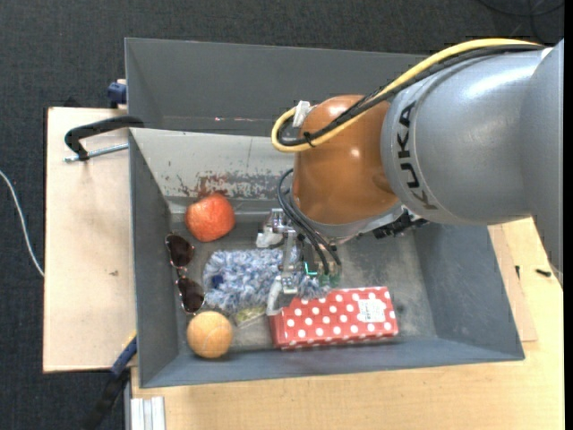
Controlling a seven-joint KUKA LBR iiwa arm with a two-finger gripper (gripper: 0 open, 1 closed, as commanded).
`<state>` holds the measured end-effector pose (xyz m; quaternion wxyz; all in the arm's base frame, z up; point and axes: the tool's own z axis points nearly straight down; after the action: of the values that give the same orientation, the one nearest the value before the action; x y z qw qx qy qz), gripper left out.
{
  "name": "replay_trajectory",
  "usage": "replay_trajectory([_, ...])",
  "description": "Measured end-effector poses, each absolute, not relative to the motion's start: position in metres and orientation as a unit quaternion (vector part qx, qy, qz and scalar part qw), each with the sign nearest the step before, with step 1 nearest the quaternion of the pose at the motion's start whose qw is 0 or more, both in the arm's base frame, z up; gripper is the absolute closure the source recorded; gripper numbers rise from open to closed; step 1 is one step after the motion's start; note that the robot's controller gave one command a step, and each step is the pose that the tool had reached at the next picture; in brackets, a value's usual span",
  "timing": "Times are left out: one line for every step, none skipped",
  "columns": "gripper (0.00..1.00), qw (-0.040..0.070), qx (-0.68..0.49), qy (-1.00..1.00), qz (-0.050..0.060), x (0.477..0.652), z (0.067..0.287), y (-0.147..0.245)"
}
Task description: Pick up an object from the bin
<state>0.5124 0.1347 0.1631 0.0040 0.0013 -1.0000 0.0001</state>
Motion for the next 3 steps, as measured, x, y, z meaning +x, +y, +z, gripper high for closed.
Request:
replay_trajectory([0.00, 0.000, 0.000, -1.000, -0.001, 0.514, 0.167, 0.134])
replay_trajectory([1.00, -0.004, 0.016, -1.000, -0.001, 0.523, 0.082, 0.148])
replay_trajectory([1.00, -0.004, 0.016, -1.000, -0.001, 0.523, 0.082, 0.148])
